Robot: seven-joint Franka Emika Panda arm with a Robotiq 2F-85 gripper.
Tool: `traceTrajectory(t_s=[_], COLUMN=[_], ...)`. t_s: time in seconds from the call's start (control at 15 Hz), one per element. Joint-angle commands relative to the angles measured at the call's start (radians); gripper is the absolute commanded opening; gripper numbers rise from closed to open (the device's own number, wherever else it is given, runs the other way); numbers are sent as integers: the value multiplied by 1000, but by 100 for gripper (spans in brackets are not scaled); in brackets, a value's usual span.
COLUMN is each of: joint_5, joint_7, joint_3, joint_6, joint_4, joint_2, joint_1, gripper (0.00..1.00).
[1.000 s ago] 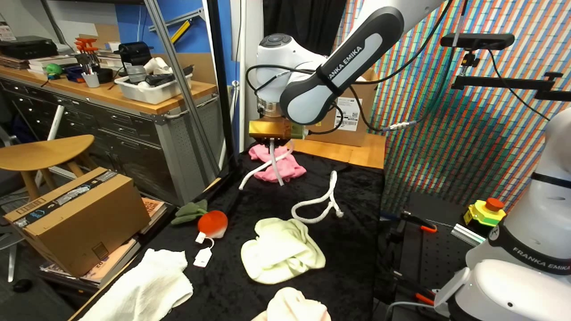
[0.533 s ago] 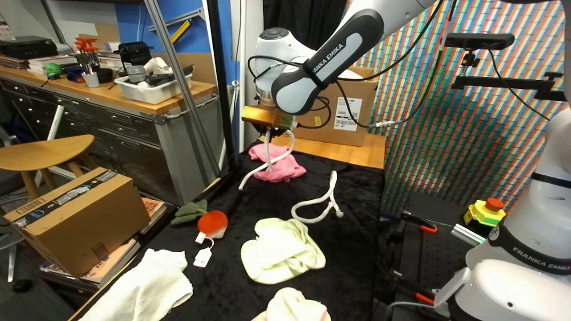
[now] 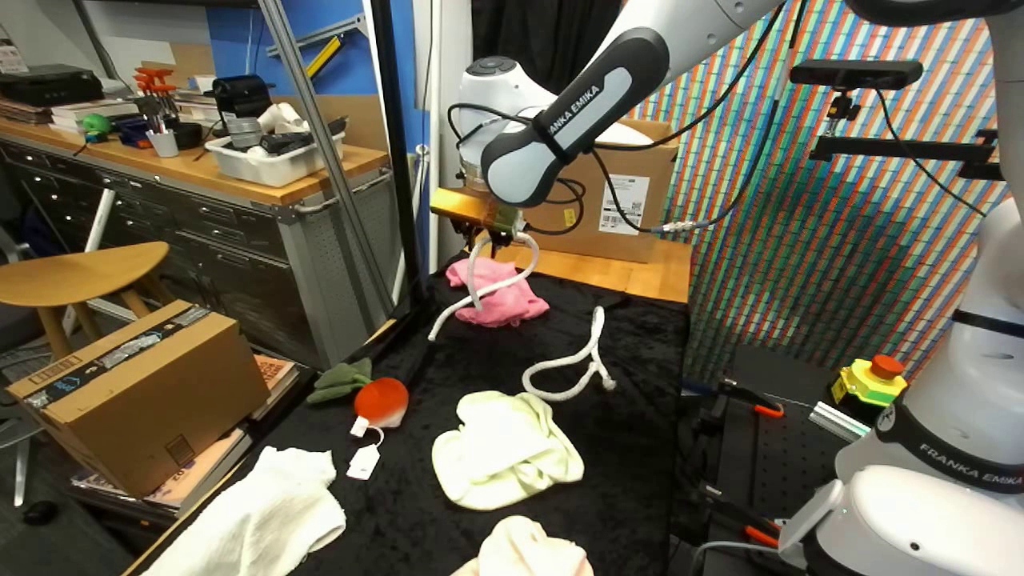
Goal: One by one, move every item on the table to the right back of the table.
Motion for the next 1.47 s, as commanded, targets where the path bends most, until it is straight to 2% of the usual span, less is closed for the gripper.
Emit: traceTrajectory(t_s=[0.0, 0.2, 0.73, 0.93, 1.13, 1.4], joint_5=[23, 45, 18, 15, -7, -15], joint_7=[-14, -64, -123, -140, -150, -237], joint_3=[-4, 23, 57, 64, 58, 87], joint_6=[-23, -48, -151, -173, -167, -125], joint_4=[31, 33, 166, 179, 135, -48], joint_2=[8, -3, -10, -32, -71, -182], joint_1=[7, -1, 70, 83, 95, 89], gripper=[79, 99, 100, 100, 100, 100])
